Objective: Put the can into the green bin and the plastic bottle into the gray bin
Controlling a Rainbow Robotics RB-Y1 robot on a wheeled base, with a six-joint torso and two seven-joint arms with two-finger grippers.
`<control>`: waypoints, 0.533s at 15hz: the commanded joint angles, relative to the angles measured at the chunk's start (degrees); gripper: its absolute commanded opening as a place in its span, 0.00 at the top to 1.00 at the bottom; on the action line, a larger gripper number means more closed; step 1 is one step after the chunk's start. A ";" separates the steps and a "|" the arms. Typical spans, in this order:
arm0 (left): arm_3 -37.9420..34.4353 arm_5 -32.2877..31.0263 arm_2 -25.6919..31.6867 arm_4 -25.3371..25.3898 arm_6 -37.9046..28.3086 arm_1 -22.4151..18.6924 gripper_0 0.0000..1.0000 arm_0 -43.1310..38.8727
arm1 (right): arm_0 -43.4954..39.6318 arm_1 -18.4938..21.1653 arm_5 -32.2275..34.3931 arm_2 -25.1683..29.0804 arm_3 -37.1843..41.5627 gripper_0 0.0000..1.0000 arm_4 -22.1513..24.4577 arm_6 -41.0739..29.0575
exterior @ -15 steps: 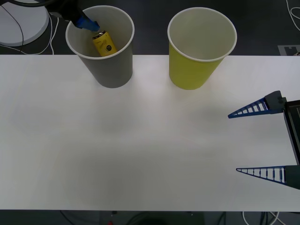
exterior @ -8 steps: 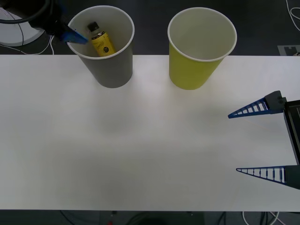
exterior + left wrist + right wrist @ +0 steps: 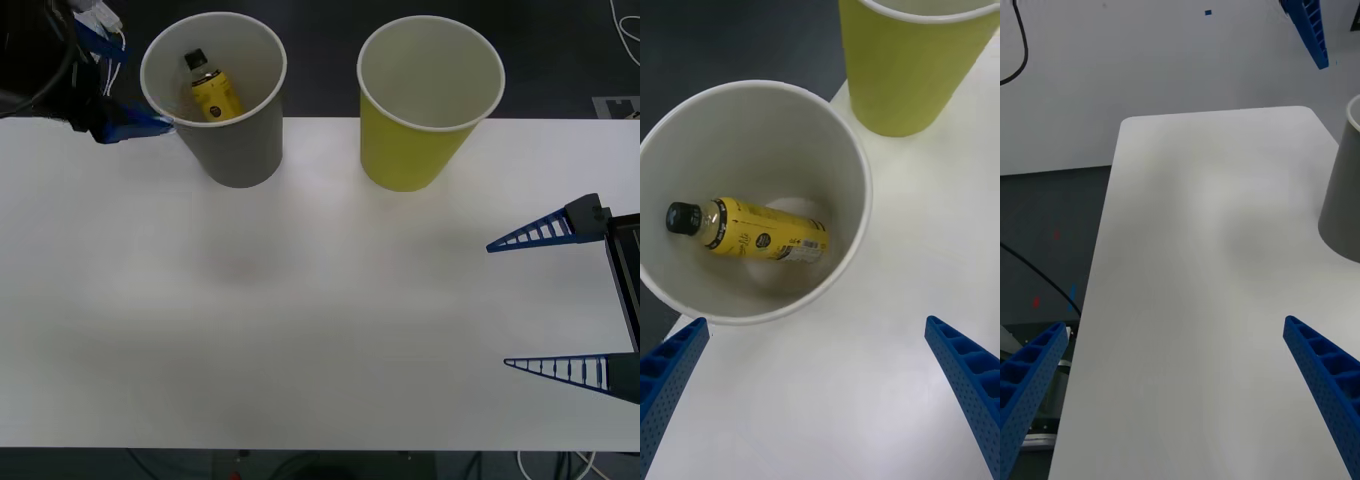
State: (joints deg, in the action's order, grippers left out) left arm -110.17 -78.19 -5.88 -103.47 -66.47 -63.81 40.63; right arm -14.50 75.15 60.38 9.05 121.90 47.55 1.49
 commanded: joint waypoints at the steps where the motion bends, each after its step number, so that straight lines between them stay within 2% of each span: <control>1: -3.04 1.38 5.44 4.24 2.39 0.01 0.00 -6.88 | 0.00 0.00 0.00 0.00 0.00 0.00 0.00 0.00; 4: -5.67 3.49 11.85 9.60 9.51 0.01 0.00 -15.75 | 0.00 0.00 0.00 0.00 0.00 0.00 0.00 0.00; 8: -6.20 5.68 16.77 16.28 19.53 0.01 0.00 -24.54 | 0.00 0.00 0.00 0.00 0.00 0.00 0.00 0.00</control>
State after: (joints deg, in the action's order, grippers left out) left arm -116.39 -72.84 10.10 -88.21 -49.03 -63.81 17.53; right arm -14.50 75.15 60.38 9.05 121.90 47.55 1.49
